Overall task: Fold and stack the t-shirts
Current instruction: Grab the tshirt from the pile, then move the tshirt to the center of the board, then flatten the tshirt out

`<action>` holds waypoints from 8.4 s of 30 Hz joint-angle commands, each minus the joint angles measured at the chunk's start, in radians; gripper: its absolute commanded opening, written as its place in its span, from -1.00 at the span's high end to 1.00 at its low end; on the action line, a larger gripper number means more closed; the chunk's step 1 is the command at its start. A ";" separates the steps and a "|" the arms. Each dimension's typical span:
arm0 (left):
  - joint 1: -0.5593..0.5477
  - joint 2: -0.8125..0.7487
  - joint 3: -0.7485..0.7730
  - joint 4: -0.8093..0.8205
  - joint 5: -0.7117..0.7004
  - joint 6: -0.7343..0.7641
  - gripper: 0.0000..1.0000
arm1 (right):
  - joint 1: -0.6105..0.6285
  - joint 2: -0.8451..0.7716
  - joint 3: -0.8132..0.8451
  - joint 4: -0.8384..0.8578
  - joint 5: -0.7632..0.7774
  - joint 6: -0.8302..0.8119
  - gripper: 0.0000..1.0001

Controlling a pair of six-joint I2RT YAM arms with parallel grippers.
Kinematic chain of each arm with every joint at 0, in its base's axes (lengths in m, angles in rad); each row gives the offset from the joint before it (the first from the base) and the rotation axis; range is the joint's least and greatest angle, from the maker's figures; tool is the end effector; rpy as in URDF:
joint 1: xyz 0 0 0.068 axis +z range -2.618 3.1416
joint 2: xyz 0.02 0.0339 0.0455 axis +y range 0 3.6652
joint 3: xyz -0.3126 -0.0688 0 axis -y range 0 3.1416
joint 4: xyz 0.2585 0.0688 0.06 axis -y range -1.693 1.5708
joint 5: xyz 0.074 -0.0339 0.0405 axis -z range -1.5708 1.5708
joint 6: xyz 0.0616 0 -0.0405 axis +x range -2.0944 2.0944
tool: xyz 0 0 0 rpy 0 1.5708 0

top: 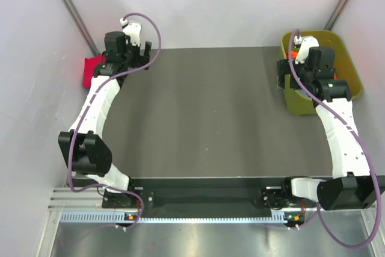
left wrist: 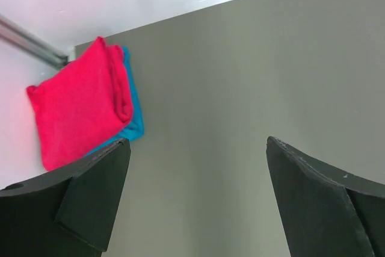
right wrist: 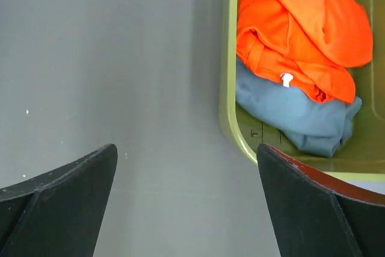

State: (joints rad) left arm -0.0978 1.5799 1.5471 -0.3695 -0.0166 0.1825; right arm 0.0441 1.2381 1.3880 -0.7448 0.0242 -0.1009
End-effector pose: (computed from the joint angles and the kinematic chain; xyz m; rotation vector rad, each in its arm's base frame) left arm 0.4061 -0.0388 0.4245 0.2650 1.9559 0.0716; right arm 0.2766 0.0107 0.4309 -0.1430 2.1614 -0.0588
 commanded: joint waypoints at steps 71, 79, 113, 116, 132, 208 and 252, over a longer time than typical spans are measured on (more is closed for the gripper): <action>-0.160 0.220 0.240 -0.086 -0.063 -0.181 -0.84 | -0.205 0.354 0.362 0.232 -0.254 -0.126 1.00; -0.158 0.097 0.193 -0.083 -0.088 -0.209 -0.88 | -0.021 0.163 0.347 0.228 -0.254 -0.149 1.00; -0.054 -0.047 -0.047 -0.115 0.103 -0.253 -0.86 | -0.423 0.682 0.285 0.265 -0.527 0.198 -0.40; -0.054 -0.040 -0.039 -0.117 0.089 -0.242 -0.85 | -0.392 0.724 0.336 0.269 -0.518 0.194 -0.41; -0.003 -0.080 -0.104 -0.114 0.086 -0.244 -0.84 | -0.346 0.701 0.388 0.275 -0.475 0.115 1.00; 0.406 -0.429 -0.384 -0.095 0.322 -0.471 -0.72 | 0.732 0.549 1.230 0.630 -0.651 0.442 1.00; 0.379 -0.411 -0.470 -0.244 0.501 -0.482 -0.68 | 0.304 0.428 0.091 0.289 -0.440 -0.313 -0.46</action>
State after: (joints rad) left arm 0.3038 1.1847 1.1206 -0.5560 0.4534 -0.3122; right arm 0.2779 1.7081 1.4189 -0.3943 -0.3172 -0.2893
